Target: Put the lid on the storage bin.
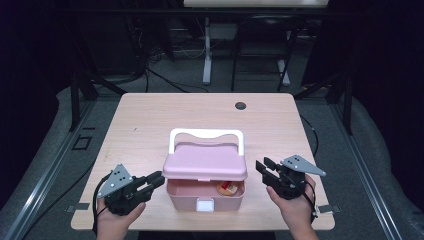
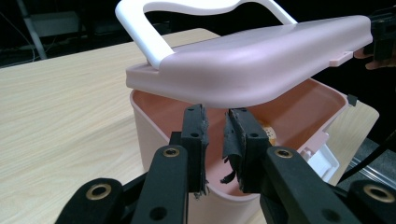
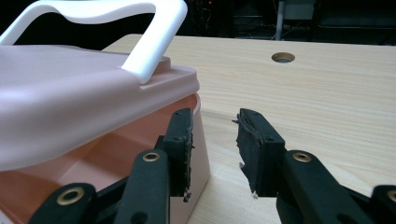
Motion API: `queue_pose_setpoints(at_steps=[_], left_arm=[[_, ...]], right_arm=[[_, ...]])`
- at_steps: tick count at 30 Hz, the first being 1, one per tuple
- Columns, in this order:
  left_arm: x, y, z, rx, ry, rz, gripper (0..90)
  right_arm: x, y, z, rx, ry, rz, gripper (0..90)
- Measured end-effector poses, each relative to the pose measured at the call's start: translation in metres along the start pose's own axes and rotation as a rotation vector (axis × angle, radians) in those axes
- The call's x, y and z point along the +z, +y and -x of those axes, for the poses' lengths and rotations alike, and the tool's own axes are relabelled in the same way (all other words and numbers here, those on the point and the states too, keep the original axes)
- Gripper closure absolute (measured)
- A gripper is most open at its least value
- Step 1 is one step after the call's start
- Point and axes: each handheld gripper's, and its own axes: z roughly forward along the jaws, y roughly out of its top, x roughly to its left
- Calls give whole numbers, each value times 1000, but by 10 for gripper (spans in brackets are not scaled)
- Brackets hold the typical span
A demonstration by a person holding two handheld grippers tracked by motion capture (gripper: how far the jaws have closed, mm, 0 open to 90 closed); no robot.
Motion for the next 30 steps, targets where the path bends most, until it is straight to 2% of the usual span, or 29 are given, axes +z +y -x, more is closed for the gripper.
queue_pose_setpoints(at_steps=[8, 23, 30], left_arm=[[1, -9, 1, 1, -2, -14, 770], [3, -18, 2, -14, -8, -32, 772], [4, -22, 1, -7, -10, -47, 772]], right_arm=[[0, -1, 1, 3, -2, -1, 650], [1, -4, 4, 9, -5, -12, 650], [2, -5, 4, 8, -6, -13, 649]])
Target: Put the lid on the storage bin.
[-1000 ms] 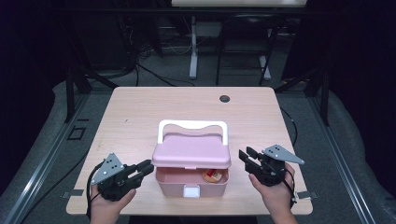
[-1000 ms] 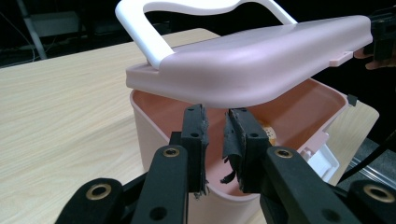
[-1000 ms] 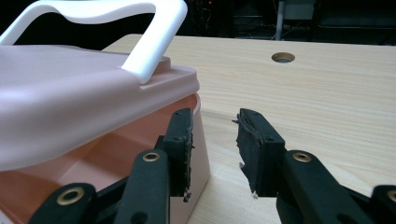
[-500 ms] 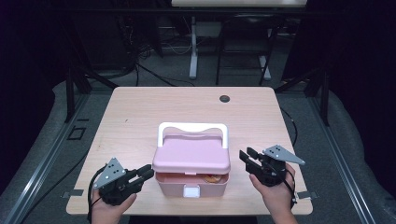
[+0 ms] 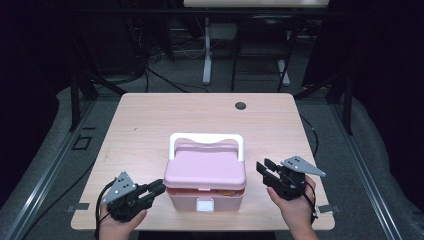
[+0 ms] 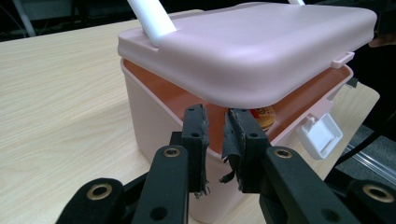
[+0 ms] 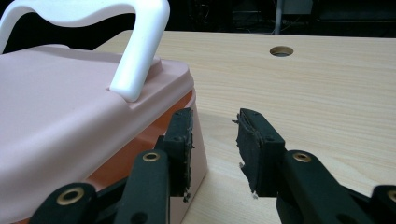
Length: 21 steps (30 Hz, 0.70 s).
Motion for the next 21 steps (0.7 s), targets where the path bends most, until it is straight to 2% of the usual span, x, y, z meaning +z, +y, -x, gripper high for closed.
queue_pose_setpoints(at_steps=[21], left_arm=[[0, -10, -2, -14, 17, -30, 778]], right_arm=[[-1, 0, 4, 24, 2, 5, 649]])
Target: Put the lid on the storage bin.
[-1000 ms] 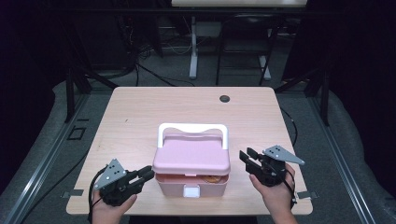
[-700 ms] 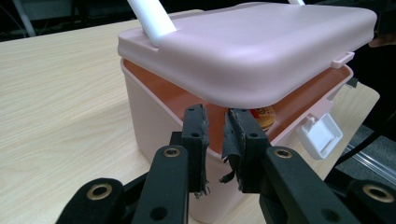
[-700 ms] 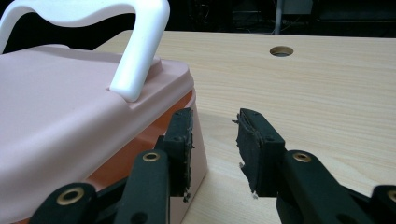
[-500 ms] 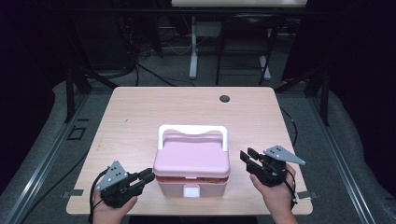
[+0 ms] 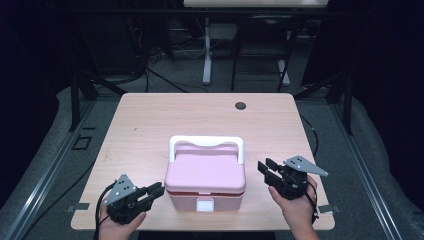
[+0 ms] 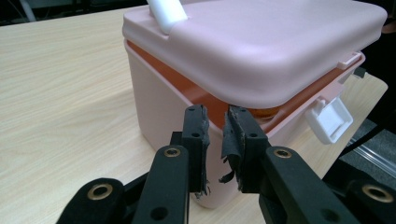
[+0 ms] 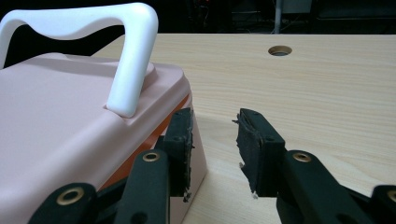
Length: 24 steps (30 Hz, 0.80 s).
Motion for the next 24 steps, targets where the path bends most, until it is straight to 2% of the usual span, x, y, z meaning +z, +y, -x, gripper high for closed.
queue_pose_setpoints(at_steps=[3, 16, 24], left_arm=[[-3, 1, -2, -13, -4, 21, 782], [0, -2, -5, -13, 3, 5, 773], [-1, 0, -9, -25, 16, 23, 739]], right_arm=[[0, 0, 0, 3, 2, 5, 649], [1, -1, 0, 0, 1, -1, 649], [1, -2, 1, -5, -6, 3, 649]])
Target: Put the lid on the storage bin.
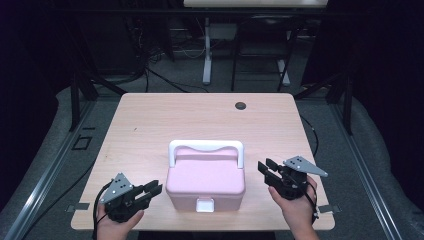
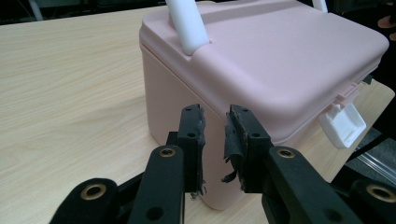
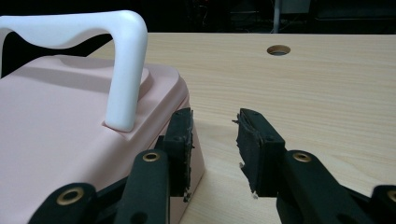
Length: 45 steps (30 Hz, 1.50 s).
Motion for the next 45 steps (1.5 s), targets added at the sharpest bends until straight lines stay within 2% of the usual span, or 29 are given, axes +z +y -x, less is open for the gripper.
queue_pose_setpoints(at_steps=[6, 16, 21, 24, 30, 33, 39, 40, 44, 45], left_arm=[[0, 6, -4, -11, 11, 4, 718], [2, 27, -14, -22, 29, 21, 660], [9, 36, -25, -62, 25, 17, 640], [13, 38, -30, -85, 37, 15, 636], [16, 35, -37, -108, 56, 13, 610], [15, 31, -41, -107, 80, 15, 591], [12, 20, -50, -110, 109, 6, 579], [12, 17, -52, -121, 108, 10, 573], [11, 10, -58, -114, 118, -15, 560], [11, 9, -59, -121, 121, -8, 559]], right_arm=[[0, 0, 0, 0, 0, 3, 648], [-1, 1, 0, 2, -2, 5, 646], [-1, 1, 1, 0, -3, 7, 645], [-1, 1, 2, 3, -5, 8, 645], [-1, 0, 4, 2, -9, 12, 643], [-1, -1, 5, 2, -14, 8, 640], [1, -4, 5, -19, -32, 5, 637], [2, -4, 5, -21, -35, 4, 637], [3, -7, 5, -36, -36, 5, 637], [3, -8, 5, -41, -38, 5, 637]])
